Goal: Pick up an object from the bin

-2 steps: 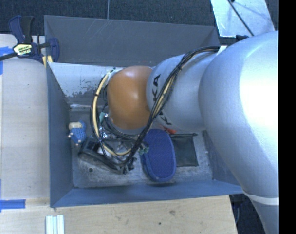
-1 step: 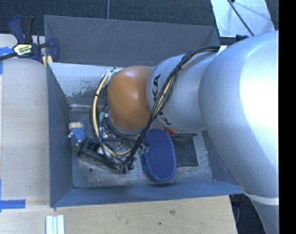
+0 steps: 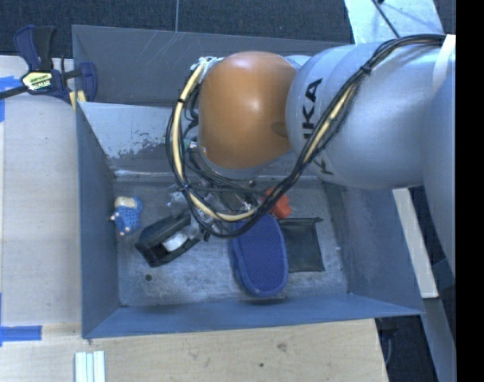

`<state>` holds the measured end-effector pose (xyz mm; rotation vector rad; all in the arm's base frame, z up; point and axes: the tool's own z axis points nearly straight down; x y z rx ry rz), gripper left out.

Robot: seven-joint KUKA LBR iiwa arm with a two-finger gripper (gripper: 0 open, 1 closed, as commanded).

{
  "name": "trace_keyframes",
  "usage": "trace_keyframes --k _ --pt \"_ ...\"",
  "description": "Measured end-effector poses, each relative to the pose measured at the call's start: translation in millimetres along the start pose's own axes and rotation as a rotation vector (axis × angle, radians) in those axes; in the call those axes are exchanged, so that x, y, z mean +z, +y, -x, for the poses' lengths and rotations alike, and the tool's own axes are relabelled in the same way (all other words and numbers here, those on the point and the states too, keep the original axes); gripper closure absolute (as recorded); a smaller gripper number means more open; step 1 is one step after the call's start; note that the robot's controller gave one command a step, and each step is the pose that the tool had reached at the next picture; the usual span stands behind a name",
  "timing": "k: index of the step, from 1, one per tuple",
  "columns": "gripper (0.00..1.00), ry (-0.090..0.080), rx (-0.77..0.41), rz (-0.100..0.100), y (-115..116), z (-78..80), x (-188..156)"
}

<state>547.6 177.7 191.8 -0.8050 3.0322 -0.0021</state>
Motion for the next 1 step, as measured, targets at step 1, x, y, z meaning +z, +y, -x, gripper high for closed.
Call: trace_keyframes --k 1 --pt "1.0 0.001 -0.455 0.001 -35.8 -32.9 -74.3"
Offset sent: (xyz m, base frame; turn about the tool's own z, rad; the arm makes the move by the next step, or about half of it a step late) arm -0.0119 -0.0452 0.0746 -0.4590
